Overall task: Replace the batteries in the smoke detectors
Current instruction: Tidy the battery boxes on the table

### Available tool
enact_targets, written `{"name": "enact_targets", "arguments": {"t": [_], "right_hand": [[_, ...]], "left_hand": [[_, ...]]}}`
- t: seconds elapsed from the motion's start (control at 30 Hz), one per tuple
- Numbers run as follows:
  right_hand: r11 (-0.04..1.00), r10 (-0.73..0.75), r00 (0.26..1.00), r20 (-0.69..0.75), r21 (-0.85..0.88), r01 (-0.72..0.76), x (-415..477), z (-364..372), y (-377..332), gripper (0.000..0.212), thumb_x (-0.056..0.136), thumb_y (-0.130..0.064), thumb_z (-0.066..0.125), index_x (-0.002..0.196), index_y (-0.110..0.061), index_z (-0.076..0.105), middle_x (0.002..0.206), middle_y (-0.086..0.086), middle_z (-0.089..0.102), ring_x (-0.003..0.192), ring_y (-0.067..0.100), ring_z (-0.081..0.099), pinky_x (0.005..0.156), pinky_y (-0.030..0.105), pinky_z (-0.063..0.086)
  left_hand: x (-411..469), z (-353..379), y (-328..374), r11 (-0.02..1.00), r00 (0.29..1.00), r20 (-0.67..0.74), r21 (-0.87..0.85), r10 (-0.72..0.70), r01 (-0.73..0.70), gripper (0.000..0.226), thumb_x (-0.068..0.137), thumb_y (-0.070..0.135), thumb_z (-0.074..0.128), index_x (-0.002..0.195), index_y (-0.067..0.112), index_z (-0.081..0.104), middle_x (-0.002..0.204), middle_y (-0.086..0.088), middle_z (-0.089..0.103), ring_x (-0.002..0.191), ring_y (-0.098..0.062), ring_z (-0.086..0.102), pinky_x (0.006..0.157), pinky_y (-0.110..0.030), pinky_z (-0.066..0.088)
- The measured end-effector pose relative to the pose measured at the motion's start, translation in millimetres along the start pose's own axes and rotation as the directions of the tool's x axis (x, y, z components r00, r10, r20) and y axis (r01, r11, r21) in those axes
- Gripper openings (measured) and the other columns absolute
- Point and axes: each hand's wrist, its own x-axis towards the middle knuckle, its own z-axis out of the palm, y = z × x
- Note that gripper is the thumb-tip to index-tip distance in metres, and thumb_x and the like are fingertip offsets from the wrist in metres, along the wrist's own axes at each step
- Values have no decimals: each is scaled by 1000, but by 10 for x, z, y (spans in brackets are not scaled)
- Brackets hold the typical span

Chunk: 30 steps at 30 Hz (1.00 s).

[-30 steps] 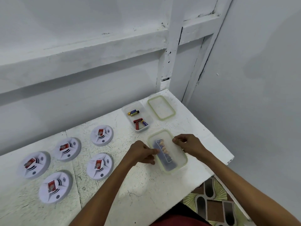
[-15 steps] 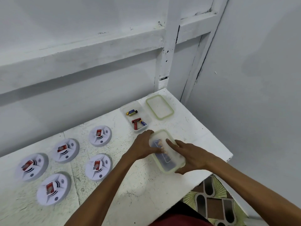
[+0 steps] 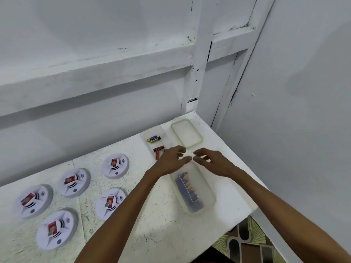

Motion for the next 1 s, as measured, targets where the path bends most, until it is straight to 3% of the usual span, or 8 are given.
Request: {"name": "enact_targets", "arguments": {"t": [0.2,0.37,0.47,0.57,0.7,0.83,0.93,1.0], "right_hand": [[991,131,948,-291,39,-125,694,-35,271,27,94,-23,63,120,-16,65,110,2,70,90,18,66,89,33,52],[952,289,923,-254,-24,-305,1071,-68,479,51,93,-30,63,139,-10,51,137,16,51,125,31,51,106,37,41],[940,327,918,-224,-16,-340,1254,-81,476,60,97,-33,58,147,-4,40,140,18,51,132,32,45,110,37,33],[926,375,904,-204,41,-375,1364,-64,386,57,97,-37,58,139,0,47,130,15,60,124,32,53,103,36,37],[852,451,861,-236,401,-336,1387,-62,303,29,95,-37,60,94,-9,61,88,10,67,81,28,64,69,33,49],[876,302,895,-329,466,-124,1380,-72,61,24,94,-35,59,104,-15,66,94,3,74,80,21,73,76,42,60],[979,87,929,-361,205,-12,1322,-6,-205,30,90,-33,63,117,-20,66,109,-6,72,92,11,68,82,27,53],[981,-40,949,-314,170,97,1238,52,-374,45,81,-47,66,121,-26,64,112,-10,72,95,7,68,82,24,53]], "left_hand": [[678,-79,219,988,982,-122,-75,-145,136,29,97,22,61,124,10,61,115,-1,60,108,-20,58,86,-26,45],[1092,56,346,879,898,-94,-272,-429,391,10,98,12,52,92,13,44,95,4,45,79,-10,45,60,-20,35],[1293,161,373,842,858,-136,-317,-495,436,9,91,12,54,88,7,47,110,-14,56,103,-27,58,56,-24,39],[1408,184,360,824,813,-215,-329,-541,461,11,86,14,57,92,6,52,106,-15,60,111,-33,56,71,-29,42],[1385,185,346,834,845,-179,-353,-505,424,15,93,21,59,85,12,50,94,-2,56,90,-17,57,71,-27,45],[1366,2,347,733,865,-57,-561,-498,385,68,95,63,55,138,11,54,133,-6,60,118,-27,59,98,-40,53],[1299,-271,374,585,881,31,-737,-472,339,73,86,75,56,124,13,63,116,-8,70,108,-27,66,93,-43,56],[1198,-452,317,561,897,-15,-785,-441,263,54,89,59,67,94,5,70,84,-13,74,87,-28,70,84,-41,58]]}}
